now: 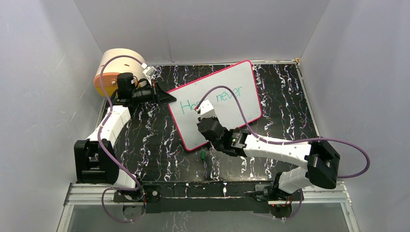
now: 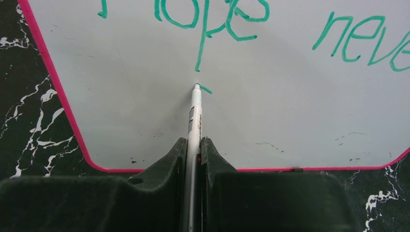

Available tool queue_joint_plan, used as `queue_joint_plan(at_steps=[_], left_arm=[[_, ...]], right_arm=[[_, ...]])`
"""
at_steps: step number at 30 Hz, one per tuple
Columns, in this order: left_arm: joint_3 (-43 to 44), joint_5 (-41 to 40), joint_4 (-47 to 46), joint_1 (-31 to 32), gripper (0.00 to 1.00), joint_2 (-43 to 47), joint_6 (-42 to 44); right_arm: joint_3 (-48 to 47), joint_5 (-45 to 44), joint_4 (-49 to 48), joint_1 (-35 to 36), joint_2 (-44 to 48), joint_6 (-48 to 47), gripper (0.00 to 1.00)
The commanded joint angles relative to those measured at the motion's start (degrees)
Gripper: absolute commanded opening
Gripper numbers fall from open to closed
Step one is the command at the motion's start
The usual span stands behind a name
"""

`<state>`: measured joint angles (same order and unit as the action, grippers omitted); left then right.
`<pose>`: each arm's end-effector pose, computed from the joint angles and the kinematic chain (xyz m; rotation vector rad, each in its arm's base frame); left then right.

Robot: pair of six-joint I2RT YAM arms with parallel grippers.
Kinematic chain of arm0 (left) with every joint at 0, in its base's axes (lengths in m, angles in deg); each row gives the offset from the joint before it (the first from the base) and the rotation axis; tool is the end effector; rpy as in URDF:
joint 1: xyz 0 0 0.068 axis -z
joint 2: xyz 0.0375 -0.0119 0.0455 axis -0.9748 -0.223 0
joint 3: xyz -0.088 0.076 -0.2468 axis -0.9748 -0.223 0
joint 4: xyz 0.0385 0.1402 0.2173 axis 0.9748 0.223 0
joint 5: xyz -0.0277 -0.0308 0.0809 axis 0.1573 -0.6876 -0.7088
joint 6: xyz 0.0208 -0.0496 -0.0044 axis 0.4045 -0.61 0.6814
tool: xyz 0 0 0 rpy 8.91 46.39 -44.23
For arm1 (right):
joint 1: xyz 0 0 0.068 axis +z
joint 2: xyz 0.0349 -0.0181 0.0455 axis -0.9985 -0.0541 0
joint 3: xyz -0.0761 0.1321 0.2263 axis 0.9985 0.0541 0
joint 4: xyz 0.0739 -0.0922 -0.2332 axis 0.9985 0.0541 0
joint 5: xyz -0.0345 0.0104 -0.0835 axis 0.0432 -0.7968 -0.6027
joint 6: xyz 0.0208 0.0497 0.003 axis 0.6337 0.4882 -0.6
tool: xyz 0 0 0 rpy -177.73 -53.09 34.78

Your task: Write a sentence on the whiteboard

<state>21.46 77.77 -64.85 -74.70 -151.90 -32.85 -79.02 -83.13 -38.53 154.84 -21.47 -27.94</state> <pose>0.3177 -0.0452 0.2999 0.6191 1.7929 -1.1914 0.1388 0.2790 0.2781 -0.4863 1.9067 0.1677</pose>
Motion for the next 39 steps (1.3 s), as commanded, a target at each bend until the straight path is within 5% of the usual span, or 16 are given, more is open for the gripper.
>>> queue_joint_plan(at_steps=[1,26,39], left_arm=[[-2.01,-8.8,4.72,1.98,0.0,-1.54,6.09],[-2.07,-9.17,4.72,1.98,0.0,-1.85,5.91],[-2.08,-9.25,4.72,1.98,0.0,-1.86,5.91]], right_arm=[[-2.98,2.15,-0.96,-0.27,-1.25,0.5,0.0],[-0.74,7.4,9.64,1.84,-1.32,7.08,0.0],[-1.66,2.87,8.47,4.58,1.65,8.15,0.0]])
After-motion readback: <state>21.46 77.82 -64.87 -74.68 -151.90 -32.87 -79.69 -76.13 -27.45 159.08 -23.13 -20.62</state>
